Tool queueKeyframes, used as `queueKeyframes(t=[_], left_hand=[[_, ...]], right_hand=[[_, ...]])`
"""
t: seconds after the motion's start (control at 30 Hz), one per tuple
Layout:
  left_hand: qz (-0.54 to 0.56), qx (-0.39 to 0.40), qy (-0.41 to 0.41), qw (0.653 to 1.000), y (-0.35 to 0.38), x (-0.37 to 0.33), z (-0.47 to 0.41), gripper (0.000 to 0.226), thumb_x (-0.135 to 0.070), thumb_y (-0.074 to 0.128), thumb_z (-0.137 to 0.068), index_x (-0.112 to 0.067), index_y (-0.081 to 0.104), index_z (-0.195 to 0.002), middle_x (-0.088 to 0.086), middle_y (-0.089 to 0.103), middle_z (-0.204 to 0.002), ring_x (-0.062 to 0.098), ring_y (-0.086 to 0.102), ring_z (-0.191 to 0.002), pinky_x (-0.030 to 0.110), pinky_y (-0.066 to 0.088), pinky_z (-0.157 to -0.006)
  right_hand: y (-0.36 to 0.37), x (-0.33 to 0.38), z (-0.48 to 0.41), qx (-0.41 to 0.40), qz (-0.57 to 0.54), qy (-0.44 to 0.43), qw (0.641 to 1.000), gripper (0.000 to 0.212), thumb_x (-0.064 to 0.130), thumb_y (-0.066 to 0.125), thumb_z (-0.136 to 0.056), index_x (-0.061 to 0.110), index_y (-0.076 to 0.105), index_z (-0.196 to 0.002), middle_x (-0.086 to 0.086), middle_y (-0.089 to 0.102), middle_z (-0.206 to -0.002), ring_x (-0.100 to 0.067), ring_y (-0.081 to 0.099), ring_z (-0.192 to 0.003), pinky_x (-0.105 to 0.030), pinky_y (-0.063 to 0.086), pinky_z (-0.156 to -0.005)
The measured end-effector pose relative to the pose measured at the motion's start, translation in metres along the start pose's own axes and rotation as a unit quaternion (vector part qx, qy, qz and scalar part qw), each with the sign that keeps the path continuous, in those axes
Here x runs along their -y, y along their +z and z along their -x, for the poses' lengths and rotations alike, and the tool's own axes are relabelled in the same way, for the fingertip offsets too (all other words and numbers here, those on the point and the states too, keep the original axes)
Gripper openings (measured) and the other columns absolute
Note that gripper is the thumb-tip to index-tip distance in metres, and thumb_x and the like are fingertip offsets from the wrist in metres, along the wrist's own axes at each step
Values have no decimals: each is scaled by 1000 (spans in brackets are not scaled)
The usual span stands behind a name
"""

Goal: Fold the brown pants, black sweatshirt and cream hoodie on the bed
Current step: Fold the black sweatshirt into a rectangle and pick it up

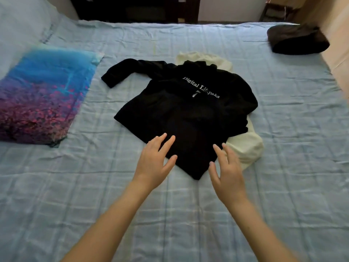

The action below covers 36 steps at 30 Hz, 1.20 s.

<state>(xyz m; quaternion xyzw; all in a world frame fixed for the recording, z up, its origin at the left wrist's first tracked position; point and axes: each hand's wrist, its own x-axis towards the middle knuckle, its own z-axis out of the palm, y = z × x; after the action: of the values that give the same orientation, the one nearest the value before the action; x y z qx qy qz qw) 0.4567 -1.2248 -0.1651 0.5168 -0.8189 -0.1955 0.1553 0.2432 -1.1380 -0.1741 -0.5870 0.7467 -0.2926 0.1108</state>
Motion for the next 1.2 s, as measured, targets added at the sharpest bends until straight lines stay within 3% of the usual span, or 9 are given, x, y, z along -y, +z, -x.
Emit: queueKeyframes(t=[0.17,0.3,0.57,0.73,0.83,0.9,1.03,1.13,1.2], left_hand=[[-25,11,-6,1000,114,81,-63,59,-40,54,-96,-26,37,-150,6,32,-157,27,24,-147,47,20,-120],[-102,48,14,994,201,123,-74,61,-55,29,-95,-36,25,-153,-4,23,-161,22,14,-150,46,7,-120],[-102,10,29,994,233,143,-71,57,-51,32,-97,-36,27,-152,-3,24,-161,22,13,-150,47,9,-122],[-27,-46,-108,993,207,138,-60,64,-47,64,-86,-28,47,-144,7,27,-158,31,25,-142,43,27,-116],[74,-56,-265,960,201,130,-57,76,-45,76,-77,-36,42,-144,11,18,-153,30,23,-135,37,27,-112],[192,-88,-287,934,199,126,-62,77,-25,80,-75,-39,44,-141,11,19,-150,24,35,-127,28,34,-108],[361,-180,-326,855,193,129,-77,73,0,79,-71,-28,54,-134,13,41,-135,-15,57,-85,-2,40,-72],[457,-173,-337,805,192,136,-83,66,-5,80,-72,-33,58,-128,7,56,-128,-12,59,-96,11,49,-90],[491,-125,-329,797,188,142,-82,68,-2,76,-74,-36,57,-130,-2,61,-124,-7,60,-101,14,51,-88]], right_hand=[[126,-56,-35,48,32,10,998,53,20,63,-94,11,50,-145,-13,47,-151,-35,39,-143,-56,35,-113],[205,-91,-30,100,102,-10,990,58,42,40,-94,25,45,-149,-2,41,-156,-27,33,-147,-54,26,-118],[234,-115,-19,55,167,-33,984,55,41,38,-95,24,49,-147,-5,46,-153,-31,40,-142,-56,29,-114],[212,-100,-3,30,191,214,957,54,45,65,-87,29,57,-139,-29,39,-145,-45,37,-126,-59,35,-98],[204,-98,4,100,128,297,941,67,51,64,-88,38,41,-149,-31,33,-137,-41,36,-116,-50,40,-96],[200,-97,1,97,13,286,953,66,38,70,-88,35,42,-149,-25,33,-134,-40,42,-115,-42,40,-99],[193,-99,-9,68,-142,314,936,68,22,78,-84,42,48,-141,-13,40,-125,-18,50,-94,-22,40,-87],[189,-103,-8,59,-211,306,926,67,18,78,-82,45,51,-137,-7,56,-114,-3,57,-89,-12,44,-71],[187,-104,-2,44,-263,287,920,67,11,77,-82,43,55,-136,3,63,-115,4,52,-108,-20,52,-82]])
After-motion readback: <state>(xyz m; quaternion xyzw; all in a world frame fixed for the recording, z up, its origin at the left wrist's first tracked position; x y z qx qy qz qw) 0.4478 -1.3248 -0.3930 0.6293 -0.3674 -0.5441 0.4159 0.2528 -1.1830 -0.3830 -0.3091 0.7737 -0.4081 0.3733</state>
